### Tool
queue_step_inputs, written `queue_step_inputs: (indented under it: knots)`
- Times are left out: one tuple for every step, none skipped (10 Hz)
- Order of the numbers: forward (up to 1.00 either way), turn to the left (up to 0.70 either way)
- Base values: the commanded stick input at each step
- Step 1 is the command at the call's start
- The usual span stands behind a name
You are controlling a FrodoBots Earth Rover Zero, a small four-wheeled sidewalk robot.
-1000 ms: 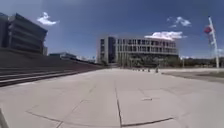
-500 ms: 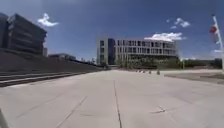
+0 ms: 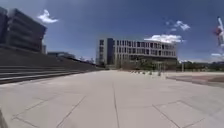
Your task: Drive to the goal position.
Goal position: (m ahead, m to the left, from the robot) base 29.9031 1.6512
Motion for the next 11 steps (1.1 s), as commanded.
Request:
queue_step_inputs:
  knots:
    - [1.00, 0.00]
    - [1.00, 0.00]
    - [1.00, 0.00]
    - [1.00, 0.00]
    - [1.00, 0.00]
    - [1.00, 0.00]
    - [1.00, 0.00]
    - [1.00, 0.00]
    - [1.00, 0.00]
    - [1.00, 0.00]
    - [1.00, 0.00]
